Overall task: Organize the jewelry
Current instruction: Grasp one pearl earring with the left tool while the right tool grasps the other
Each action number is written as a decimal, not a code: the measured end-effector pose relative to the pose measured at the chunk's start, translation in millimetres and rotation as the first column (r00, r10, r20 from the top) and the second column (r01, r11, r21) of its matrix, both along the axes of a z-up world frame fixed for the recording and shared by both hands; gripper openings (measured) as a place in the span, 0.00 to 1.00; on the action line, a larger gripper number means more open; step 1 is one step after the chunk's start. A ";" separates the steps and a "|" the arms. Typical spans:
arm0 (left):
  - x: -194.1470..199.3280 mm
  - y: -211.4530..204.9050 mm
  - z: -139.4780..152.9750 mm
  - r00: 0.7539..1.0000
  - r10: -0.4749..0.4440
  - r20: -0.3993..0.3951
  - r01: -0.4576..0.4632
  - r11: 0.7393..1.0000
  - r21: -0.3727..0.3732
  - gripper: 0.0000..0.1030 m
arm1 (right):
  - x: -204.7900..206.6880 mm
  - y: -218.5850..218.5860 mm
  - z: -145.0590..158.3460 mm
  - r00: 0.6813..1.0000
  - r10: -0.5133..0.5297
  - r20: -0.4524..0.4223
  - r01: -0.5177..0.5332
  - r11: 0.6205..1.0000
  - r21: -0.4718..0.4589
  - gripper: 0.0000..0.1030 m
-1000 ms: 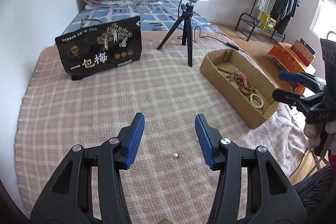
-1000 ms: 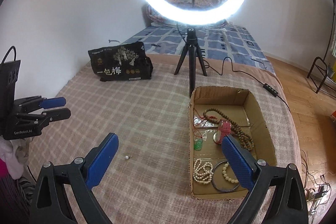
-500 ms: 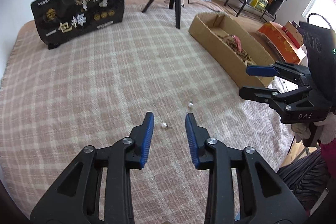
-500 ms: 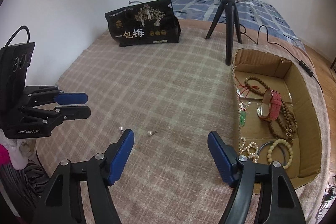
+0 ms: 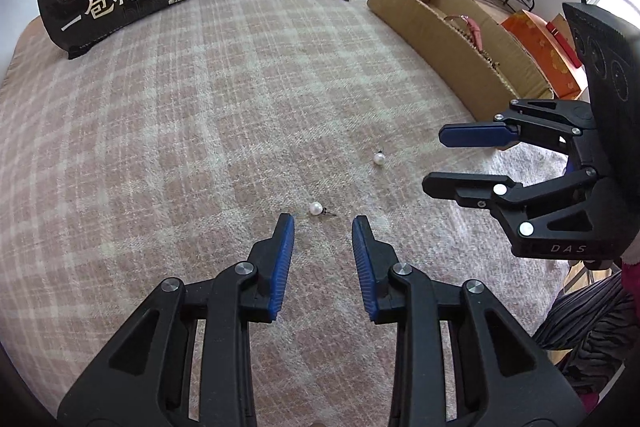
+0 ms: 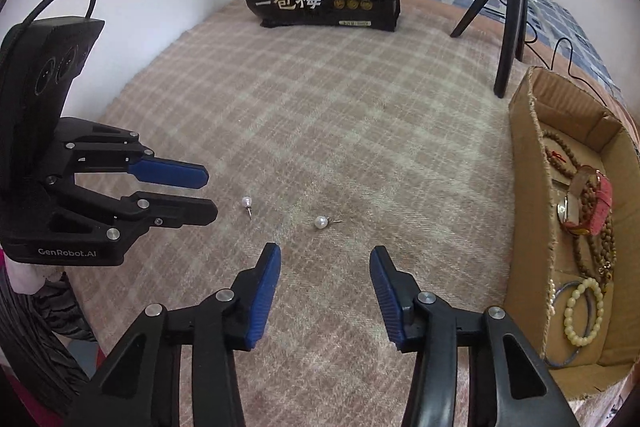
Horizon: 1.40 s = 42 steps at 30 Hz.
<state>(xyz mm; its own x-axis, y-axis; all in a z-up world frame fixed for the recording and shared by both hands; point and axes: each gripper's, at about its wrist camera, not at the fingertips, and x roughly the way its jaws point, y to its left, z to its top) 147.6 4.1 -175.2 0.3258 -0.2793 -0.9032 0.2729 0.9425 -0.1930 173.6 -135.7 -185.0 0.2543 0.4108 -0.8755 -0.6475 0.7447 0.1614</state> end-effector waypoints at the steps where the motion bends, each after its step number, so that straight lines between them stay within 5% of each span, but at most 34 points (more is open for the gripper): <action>1: 1.0 -0.7 -1.9 1.000 -0.005 -0.001 0.005 1.000 0.006 0.29 | 1.8 0.9 -3.0 1.000 0.002 -0.006 -0.002 1.000 -0.001 0.45; 20: 9.7 -15.0 -19.3 0.998 -0.062 0.014 0.060 0.995 0.075 0.24 | 16.6 23.2 -28.1 0.999 0.033 -0.015 -0.034 0.999 -0.031 0.36; 26: 10.2 -19.1 -26.3 0.997 -0.083 0.007 0.081 0.992 0.099 0.14 | 19.5 26.4 -30.9 0.999 0.037 -0.016 -0.038 0.999 -0.027 0.36; 42: 11.1 -18.6 -28.4 0.997 -0.078 0.011 0.077 0.991 0.110 0.07 | 19.1 30.5 -33.7 0.998 0.053 -0.017 -0.053 0.998 -0.028 0.16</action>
<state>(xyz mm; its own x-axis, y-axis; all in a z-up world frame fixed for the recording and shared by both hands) 158.7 -14.5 -203.6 0.3214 -0.2038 -0.9248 0.3482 0.9336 -0.0848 192.6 -105.2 -218.6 0.2183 0.3979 -0.8911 -0.6839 0.7138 0.1512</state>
